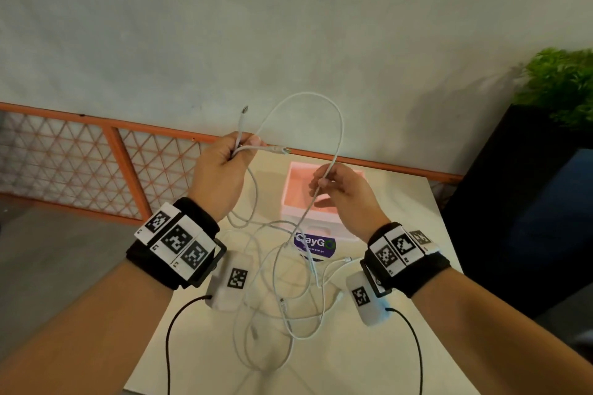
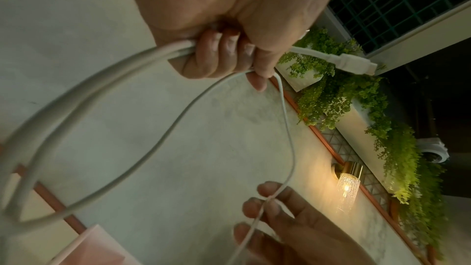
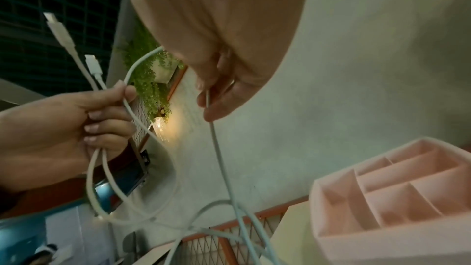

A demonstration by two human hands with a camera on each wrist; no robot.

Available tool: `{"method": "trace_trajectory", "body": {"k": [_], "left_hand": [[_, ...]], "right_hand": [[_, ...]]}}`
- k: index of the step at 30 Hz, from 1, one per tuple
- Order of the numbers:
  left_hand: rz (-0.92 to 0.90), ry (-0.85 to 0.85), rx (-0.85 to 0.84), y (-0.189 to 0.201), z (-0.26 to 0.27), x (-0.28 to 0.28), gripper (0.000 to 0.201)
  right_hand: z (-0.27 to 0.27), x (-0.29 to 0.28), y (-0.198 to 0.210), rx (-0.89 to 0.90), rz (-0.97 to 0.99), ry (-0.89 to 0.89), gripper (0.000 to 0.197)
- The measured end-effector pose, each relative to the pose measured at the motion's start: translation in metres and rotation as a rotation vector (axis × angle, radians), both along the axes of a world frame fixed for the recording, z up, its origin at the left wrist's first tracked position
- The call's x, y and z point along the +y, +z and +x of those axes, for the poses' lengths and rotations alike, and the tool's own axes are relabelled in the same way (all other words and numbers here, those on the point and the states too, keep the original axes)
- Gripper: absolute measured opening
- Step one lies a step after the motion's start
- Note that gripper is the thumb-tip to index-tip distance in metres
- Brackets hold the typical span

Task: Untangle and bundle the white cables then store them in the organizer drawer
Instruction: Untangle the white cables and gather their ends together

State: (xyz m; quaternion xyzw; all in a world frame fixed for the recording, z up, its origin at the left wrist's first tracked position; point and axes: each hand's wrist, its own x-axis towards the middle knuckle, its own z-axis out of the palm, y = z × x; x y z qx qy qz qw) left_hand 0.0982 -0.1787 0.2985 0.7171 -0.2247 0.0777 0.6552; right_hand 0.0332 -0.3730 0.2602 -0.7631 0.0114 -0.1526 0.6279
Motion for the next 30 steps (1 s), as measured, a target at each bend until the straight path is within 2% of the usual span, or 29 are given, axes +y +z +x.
{"method": "trace_trajectory", "body": {"k": [2, 4, 8, 10, 13, 16, 19, 20, 22, 25, 27, 30], "left_hand": [[-0.006, 0.008, -0.022, 0.000, 0.001, 0.000, 0.022], [-0.035, 0.028, -0.019, -0.001, 0.002, 0.002, 0.023], [-0.148, 0.099, 0.024, 0.003, 0.010, 0.008, 0.016], [-0.168, 0.152, -0.001, 0.009, 0.012, 0.012, 0.019], [-0.201, 0.216, -0.033, 0.020, 0.015, 0.022, 0.018], [-0.195, 0.239, -0.039, 0.027, 0.018, 0.033, 0.018], [-0.075, 0.170, -0.035, 0.020, 0.017, 0.030, 0.019], [-0.041, 0.139, -0.021, 0.016, 0.015, 0.026, 0.018], [0.011, 0.088, 0.000, 0.006, 0.012, 0.018, 0.018], [0.023, 0.049, 0.046, -0.004, 0.013, 0.011, 0.021], [0.007, 0.015, 0.071, -0.003, 0.014, 0.010, 0.023], [0.006, 0.018, 0.070, 0.002, 0.014, 0.011, 0.023]], "right_hand": [[-0.002, -0.002, 0.001, 0.013, -0.040, -0.024, 0.030], [-0.006, -0.005, -0.004, 0.021, -0.167, -0.035, 0.024], [-0.016, -0.018, -0.050, 0.161, -0.562, 0.056, 0.005], [-0.024, -0.023, -0.081, 0.300, -0.725, 0.110, 0.014], [-0.038, -0.036, -0.128, 0.525, -0.878, 0.099, 0.027], [-0.048, -0.054, -0.155, 0.688, -0.815, 0.029, 0.028], [-0.042, -0.061, -0.149, 0.614, -0.637, -0.061, 0.020], [-0.039, -0.063, -0.144, 0.578, -0.560, -0.112, 0.022], [-0.032, -0.075, -0.136, 0.530, -0.527, -0.204, 0.029], [-0.030, -0.105, -0.130, 0.607, -0.794, -0.287, 0.030], [-0.039, -0.125, -0.130, 0.766, -0.955, -0.427, 0.033], [-0.059, -0.138, -0.124, 1.043, -1.053, -0.582, 0.041]]}}
